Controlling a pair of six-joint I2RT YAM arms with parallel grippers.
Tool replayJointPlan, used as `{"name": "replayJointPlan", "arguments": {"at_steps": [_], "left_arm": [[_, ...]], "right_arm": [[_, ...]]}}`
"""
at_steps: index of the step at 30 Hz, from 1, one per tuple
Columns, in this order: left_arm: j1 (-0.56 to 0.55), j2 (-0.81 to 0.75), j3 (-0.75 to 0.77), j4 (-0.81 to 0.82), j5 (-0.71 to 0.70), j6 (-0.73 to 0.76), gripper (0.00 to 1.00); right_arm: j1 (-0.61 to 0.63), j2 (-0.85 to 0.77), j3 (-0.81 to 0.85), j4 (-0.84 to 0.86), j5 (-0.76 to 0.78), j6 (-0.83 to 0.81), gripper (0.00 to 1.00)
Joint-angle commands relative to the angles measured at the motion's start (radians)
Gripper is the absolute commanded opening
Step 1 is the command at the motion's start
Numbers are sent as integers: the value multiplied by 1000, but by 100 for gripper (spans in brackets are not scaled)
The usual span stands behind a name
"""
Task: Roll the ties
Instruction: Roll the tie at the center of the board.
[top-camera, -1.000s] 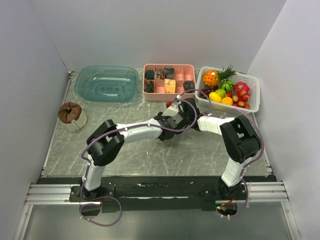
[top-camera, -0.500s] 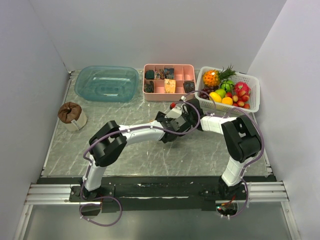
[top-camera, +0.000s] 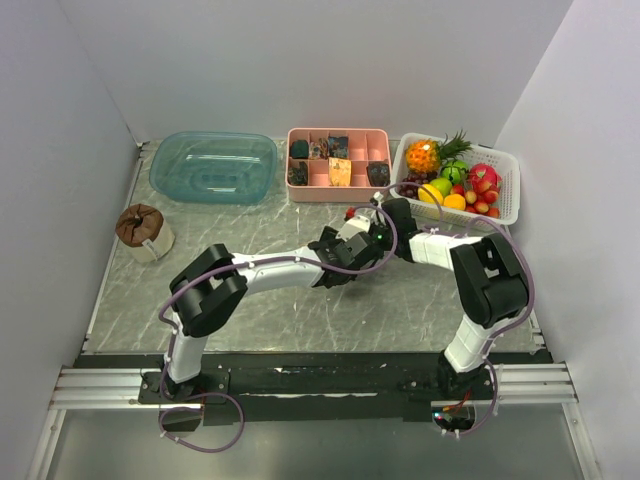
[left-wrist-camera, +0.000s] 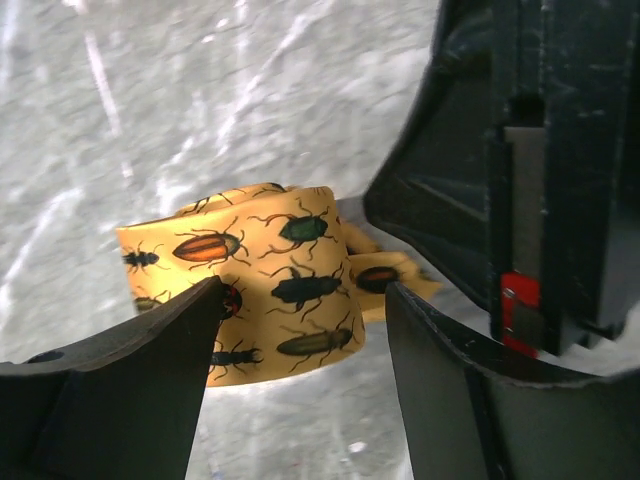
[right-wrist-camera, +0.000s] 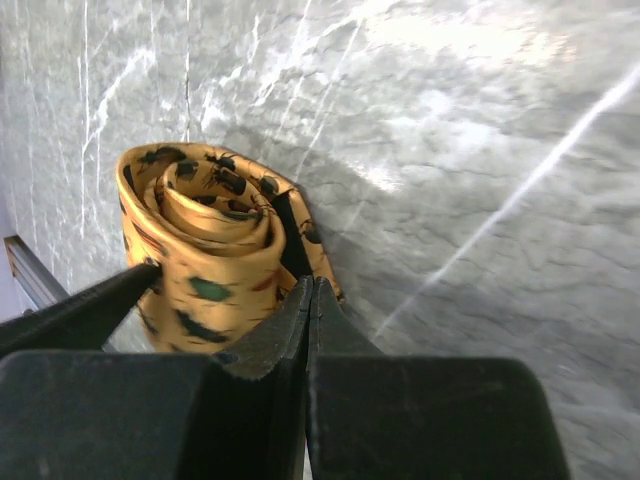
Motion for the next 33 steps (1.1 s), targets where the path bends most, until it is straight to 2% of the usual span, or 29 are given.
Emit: {"name": "replayJointPlan", "arguments": {"at_steps": [1,15,21,33], "left_arm": [[-12,-42,-14,103,100,-11,72],[-1,-75,-51,161,136,-20,73],[29,-118,-72,178,153,-24,81],[89,-253,-134,214,196,-28,86]], "right_arm": [[-23,-60,-12,15,-10,-21,0],[-34,-83,-33,46,-40,-15,0],[-32,-102,-39,64,-55,-6,0],[-32,-114,-29,54,-44,-5,0]]}}
